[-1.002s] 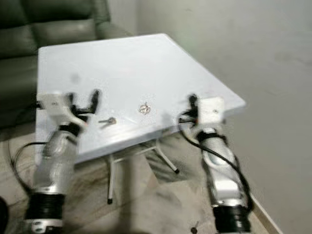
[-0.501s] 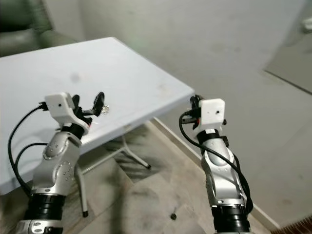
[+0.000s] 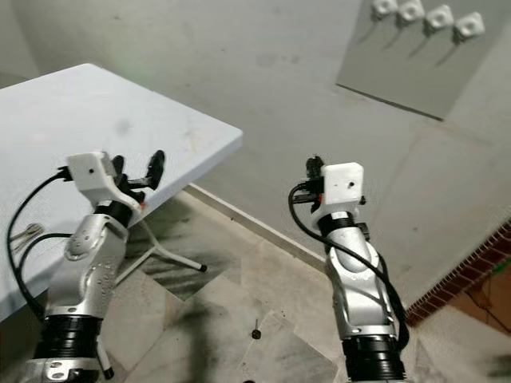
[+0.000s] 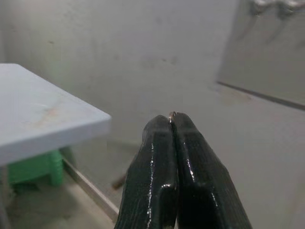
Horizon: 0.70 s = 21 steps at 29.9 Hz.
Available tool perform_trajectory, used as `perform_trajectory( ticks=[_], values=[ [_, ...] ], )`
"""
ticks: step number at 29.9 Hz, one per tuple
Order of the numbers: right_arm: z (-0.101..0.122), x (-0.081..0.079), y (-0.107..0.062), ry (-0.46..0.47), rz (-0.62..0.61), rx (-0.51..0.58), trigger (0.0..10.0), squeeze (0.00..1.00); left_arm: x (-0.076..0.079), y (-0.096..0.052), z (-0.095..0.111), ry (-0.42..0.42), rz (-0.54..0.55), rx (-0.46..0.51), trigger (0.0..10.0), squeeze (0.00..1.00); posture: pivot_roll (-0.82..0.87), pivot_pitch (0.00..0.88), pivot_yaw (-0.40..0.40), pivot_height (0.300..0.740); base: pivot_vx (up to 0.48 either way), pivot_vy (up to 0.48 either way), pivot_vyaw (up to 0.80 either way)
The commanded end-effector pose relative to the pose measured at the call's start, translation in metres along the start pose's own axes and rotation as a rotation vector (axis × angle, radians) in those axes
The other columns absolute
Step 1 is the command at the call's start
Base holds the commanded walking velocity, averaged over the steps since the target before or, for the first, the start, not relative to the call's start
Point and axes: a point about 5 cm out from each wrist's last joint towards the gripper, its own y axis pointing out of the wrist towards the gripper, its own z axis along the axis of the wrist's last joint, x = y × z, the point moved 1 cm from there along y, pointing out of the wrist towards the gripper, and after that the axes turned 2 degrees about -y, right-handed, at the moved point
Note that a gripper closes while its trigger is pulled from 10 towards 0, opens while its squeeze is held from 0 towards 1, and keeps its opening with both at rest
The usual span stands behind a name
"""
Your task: Hang keys on a hook
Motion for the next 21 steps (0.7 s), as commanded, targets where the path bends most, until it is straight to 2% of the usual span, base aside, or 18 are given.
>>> perform_trajectory(
  ticks=[1, 21],
  values=[
    [0.0051, 0.0015, 0.0018, -0.003, -0.011, 0.019, 10.0, 0.0, 0.0037, 0.0016, -0.002, 0.001, -0.01, -0.018, 10.0, 0.0, -0.02, 0.029, -0.028, 0.732, 0.0, 0.0, -0.72],
    [0.0054, 0.001, 0.0011, -0.009, 0.002, 0.02, 10.0, 0.0, 0.0122, 0.0019, -0.0054, 0.006, -0.01, -0.021, 10.0, 0.0, -0.03, 0.008, -0.035, 0.732, 0.0, 0.0, -0.72]
  ],
)
